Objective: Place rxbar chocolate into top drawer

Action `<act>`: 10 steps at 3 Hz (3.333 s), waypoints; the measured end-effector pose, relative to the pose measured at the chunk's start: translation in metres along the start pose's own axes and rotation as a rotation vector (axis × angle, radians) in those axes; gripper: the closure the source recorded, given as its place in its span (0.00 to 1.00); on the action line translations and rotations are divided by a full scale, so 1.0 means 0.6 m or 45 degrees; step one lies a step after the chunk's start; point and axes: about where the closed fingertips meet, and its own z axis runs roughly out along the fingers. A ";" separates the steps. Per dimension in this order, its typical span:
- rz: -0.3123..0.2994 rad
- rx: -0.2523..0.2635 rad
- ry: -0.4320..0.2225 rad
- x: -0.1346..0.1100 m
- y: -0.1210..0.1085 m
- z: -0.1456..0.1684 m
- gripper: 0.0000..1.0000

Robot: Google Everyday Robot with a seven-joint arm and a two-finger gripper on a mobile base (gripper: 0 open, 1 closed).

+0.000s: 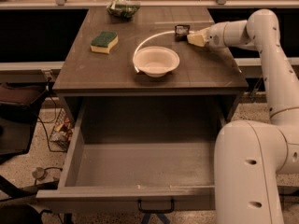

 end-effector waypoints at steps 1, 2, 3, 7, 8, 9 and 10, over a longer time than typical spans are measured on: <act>-0.184 0.236 0.028 -0.125 -0.045 -0.111 1.00; -0.331 0.413 0.047 -0.212 -0.068 -0.181 1.00; -0.431 0.515 0.042 -0.277 -0.071 -0.247 1.00; -0.808 0.518 -0.023 -0.445 0.042 -0.428 1.00; -0.889 0.424 -0.056 -0.460 0.091 -0.442 1.00; -0.949 0.369 -0.100 -0.475 0.154 -0.456 1.00; -0.945 0.367 -0.103 -0.473 0.156 -0.456 1.00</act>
Offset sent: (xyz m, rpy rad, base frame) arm -0.0275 -0.0921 0.2491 -0.4115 -0.3897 -0.3206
